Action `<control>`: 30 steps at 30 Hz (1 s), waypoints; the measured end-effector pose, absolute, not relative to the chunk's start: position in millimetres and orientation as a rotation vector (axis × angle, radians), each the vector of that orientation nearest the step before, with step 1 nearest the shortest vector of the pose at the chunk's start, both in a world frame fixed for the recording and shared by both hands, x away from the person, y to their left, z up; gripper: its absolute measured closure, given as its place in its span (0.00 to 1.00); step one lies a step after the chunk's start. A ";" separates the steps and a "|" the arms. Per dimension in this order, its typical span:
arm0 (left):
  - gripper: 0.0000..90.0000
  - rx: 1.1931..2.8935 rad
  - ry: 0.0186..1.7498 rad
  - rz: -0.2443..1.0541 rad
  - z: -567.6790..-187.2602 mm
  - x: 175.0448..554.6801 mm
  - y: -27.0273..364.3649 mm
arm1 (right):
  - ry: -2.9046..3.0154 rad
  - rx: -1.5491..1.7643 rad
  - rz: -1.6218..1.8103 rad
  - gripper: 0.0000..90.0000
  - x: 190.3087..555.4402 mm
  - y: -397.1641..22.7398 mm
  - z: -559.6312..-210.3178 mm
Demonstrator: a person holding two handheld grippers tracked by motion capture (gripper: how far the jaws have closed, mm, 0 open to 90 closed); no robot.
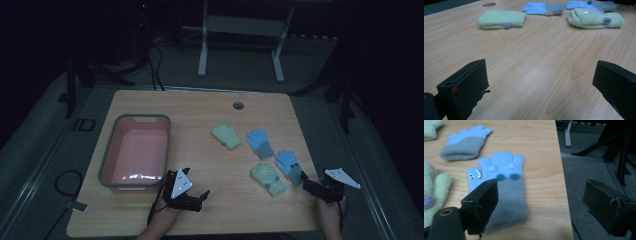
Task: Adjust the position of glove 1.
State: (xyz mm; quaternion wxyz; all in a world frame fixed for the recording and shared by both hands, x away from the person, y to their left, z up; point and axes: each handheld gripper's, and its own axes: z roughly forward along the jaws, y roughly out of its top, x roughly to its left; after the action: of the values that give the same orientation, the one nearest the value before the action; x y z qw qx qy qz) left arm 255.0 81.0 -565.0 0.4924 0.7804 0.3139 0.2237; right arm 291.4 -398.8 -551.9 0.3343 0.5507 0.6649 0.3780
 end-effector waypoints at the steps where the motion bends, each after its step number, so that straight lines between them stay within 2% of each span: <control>1: 0.00 1.894 0.762 0.542 -564.9 255.1 81.2 | 1.744 1.442 1.002 0.13 291.3 -399.9 -551.8; 10: 0.00 1.898 0.759 0.548 -564.9 254.8 80.6 | 1.894 1.554 0.985 0.17 296.4 -401.3 -542.4; 14: 0.00 1.899 0.755 0.549 -564.9 254.6 80.3 | 1.909 1.518 0.971 0.14 299.3 -395.5 -535.3; 19: 0.00 1.902 0.750 0.546 -564.9 254.2 80.3 | 1.931 1.468 1.052 0.21 301.1 -384.0 -516.4; 21: 0.00 1.902 0.749 0.545 -564.9 254.2 80.4 | 1.949 1.450 1.050 0.20 303.1 -378.5 -511.0; 23: 0.00 1.902 0.748 0.546 -564.9 254.3 80.5 | 1.980 1.423 1.058 0.15 305.7 -371.7 -506.2; 30: 0.00 1.903 0.748 0.544 -564.9 254.4 80.4 | 2.061 1.367 1.059 0.13 320.2 -348.0 -494.7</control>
State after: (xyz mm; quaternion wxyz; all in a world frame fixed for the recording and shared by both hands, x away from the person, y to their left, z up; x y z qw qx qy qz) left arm 254.4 80.4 -564.9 0.4907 0.7838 0.3079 0.2240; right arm 320.2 -348.0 -494.7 0.2239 0.4953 0.7466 0.3836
